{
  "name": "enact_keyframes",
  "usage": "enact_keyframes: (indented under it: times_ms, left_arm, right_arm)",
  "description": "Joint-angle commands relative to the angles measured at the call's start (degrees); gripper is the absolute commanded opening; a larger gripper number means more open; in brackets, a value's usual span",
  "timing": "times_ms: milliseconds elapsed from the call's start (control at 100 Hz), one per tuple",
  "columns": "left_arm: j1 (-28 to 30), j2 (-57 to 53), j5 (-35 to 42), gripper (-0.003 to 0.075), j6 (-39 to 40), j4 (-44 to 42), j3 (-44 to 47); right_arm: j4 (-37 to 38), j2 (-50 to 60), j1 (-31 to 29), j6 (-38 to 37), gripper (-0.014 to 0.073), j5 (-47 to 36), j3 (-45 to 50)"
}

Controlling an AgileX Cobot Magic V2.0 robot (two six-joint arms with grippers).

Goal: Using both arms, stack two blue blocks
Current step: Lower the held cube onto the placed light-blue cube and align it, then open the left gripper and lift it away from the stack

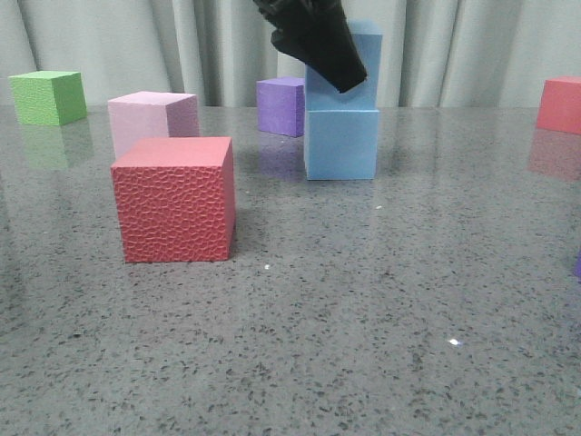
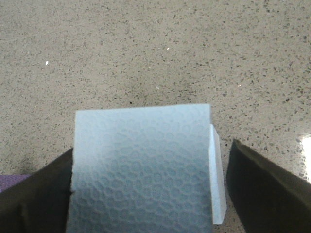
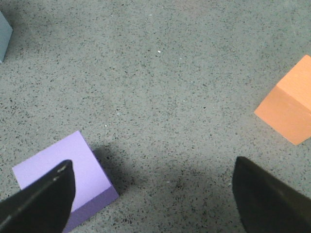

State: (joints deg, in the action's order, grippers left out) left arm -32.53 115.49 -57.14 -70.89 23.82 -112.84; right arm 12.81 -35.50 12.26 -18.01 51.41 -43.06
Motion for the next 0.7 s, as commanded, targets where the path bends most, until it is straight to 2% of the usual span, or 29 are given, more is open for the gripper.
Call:
enact_keyframes:
  times_ms: [0, 150, 690]
  left_arm:
    - [-0.31, -3.48, 3.01, 0.0608, -0.03, 2.11, -1.9]
    - [-0.31, -3.48, 5.12, 0.0667, -0.03, 2.11, -1.9]
    - [-0.31, -4.77, 5.04, 0.0666, 0.61, 2.82, -2.03]
  right_arm:
    - [1.21, -0.1, -0.33, 0.33, 0.0647, -3.63, -1.34]
    - [1.21, -0.1, -0.33, 0.33, 0.0647, -3.63, -1.34]
    - [1.21, -0.1, -0.33, 0.33, 0.0647, -3.58, -1.34]
